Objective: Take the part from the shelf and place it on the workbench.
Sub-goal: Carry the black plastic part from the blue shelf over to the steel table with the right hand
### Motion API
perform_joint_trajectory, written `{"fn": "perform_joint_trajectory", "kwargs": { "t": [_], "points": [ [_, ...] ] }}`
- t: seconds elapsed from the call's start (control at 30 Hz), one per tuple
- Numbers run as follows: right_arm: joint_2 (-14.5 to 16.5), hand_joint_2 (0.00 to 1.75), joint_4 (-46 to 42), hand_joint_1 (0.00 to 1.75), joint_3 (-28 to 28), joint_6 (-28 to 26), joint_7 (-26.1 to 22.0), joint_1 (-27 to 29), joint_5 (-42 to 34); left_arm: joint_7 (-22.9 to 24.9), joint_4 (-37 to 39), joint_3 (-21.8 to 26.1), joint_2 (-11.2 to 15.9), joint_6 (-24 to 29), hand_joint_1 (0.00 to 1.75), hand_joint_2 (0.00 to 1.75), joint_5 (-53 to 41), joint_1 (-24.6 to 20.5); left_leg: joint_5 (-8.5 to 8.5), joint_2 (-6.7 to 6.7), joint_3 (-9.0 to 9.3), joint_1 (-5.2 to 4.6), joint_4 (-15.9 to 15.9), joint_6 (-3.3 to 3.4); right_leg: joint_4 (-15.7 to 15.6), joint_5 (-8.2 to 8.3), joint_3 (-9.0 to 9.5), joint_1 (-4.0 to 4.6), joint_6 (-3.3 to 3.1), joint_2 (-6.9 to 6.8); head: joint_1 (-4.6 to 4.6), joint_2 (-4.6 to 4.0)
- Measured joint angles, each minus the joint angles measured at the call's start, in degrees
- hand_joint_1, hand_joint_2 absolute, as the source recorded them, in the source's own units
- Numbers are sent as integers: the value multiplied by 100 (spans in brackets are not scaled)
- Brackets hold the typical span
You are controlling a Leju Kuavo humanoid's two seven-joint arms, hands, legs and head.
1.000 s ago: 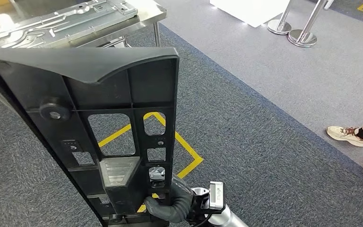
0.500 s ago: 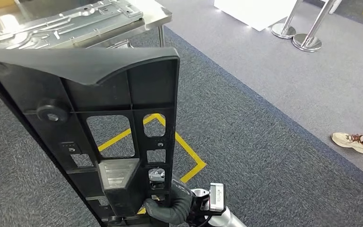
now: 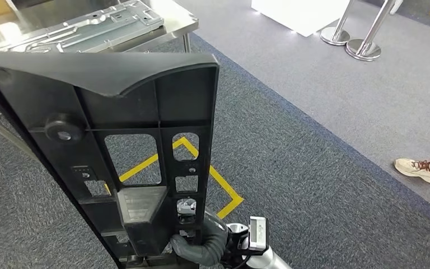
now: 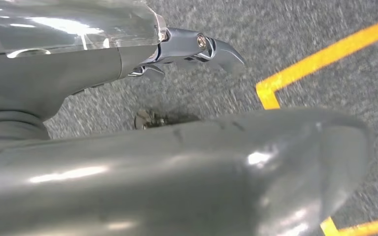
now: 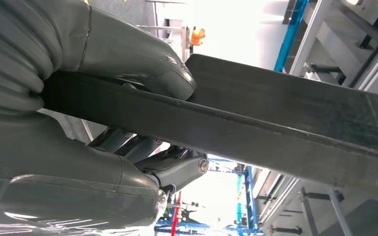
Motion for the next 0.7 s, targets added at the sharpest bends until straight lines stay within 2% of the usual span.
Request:
{"fn": "perform_joint_trajectory", "kwargs": {
  "t": [0.1, 0.17, 0.2, 0.27, 0.3, 0.33, 0.37, 0.4, 0.43, 0.47, 0.5, 0.57, 0.63, 0.67, 0.7],
  "points": [
    [2, 175, -3, 175, -4, -1, 0, -6, 0, -3, 0, -2, -1, 1, 0, 0, 0, 6, -38, -15, 42, 8, -75, 84, 15, -40, -1, 6, 91, -7, 1, 0],
    [3, 175, -5, 175, -10, 0, -2, -15, 0, -6, 0, -3, -3, 2, 0, 0, 0, 2, -48, -14, 105, 43, -122, 147, 308, -197, -124, 4, 149, -8, 2, 0],
    [2, 175, -5, 175, -15, 0, -2, -12, 1, -8, 0, -3, -4, 2, 0, 0, 0, -2, -63, -9, 133, 46, -132, 173, 643, -340, -299, -10, 170, -7, 2, 0],
    [-4, 175, 2, 175, -26, 0, -1, 4, 2, -8, 0, -3, -4, 3, 0, 0, 0, -7, -106, -9, 173, 44, -132, 202, 1432, -595, -775, -37, 201, -6, 1, 0],
    [-8, 175, 5, 175, -30, 0, 0, 13, 2, -8, 0, -3, -4, 3, 0, 0, 1, -4, -130, -12, 198, 43, -131, 201, 1653, -596, -945, -52, 211, -6, 1, 0],
    [-11, 175, 9, 175, -33, 0, 0, 18, 2, -8, 0, -3, -5, 4, 0, 0, 0, 0, -157, -19, 231, 43, -130, 194, 1656, -481, -1009, -65, 216, -7, 1, 0],
    [-12, 175, 10, 175, -35, 0, 0, 19, 2, -8, 0, -3, -6, 4, 0, 0, 1, 3, -188, -26, 274, 44, -129, 182, 1423, -264, -950, -75, 212, -7, 1, 0],
    [-13, 175, 11, 175, -36, 1, 0, 18, 2, -8, 0, -4, -8, 4, 0, 0, 1, 4, -224, -33, 323, 44, -129, 166, 1022, 5, -800, -82, 197, -8, 2, 0],
    [-13, 175, 11, 175, -38, 2, -1, 16, 2, -8, 0, -4, -9, 5, 0, 0, 1, 2, -263, -37, 361, 36, -128, 141, 623, 192, -629, -76, 180, -7, 2, 0],
    [-13, 175, 10, 175, -39, 3, -1, 15, 3, -8, 0, -6, -10, 8, 0, 0, 1, -2, -302, -39, 386, 28, -126, 110, 308, 307, -493, -66, 161, -5, 2, 0],
    [-13, 175, 10, 175, -40, 3, -2, 16, 3, -9, 0, -8, -11, 10, 0, 0, 1, -5, -334, -39, 398, 21, -128, 77, 129, 335, -415, -53, 141, -2, 2, 0],
    [-14, 175, 8, 175, -43, 4, -4, 17, 4, -11, 0, -10, -11, 15, 0, 0, 0, -14, -381, -33, 419, 18, -150, 7, 66, 276, -386, -34, 87, 12, 1, 0],
    [-10, 175, 2, 175, -45, 5, -8, 23, 5, -14, 0, -12, -10, 21, 0, 0, 0, -23, -448, -19, 456, 37, -104, -53, 5, 252, -307, -51, 16, 19, 0, 0],
    [-5, 175, -2, 175, -46, 5, -11, 24, 5, -15, 0, -14, -10, 23, 0, 0, -1, -29, -538, -13, 402, 44, 60, -79, -29, 239, -252, -61, -19, 14, 0, 0],
    [-2, 175, -4, 175, -48, 5, -14, 27, 6, -15, 0, -16, -11, 24, 0, 0, 0, -32, -674, -8, 268, 53, 355, -98, -53, 217, -197, -68, -47, 6, -1, 0]
  ]
}}
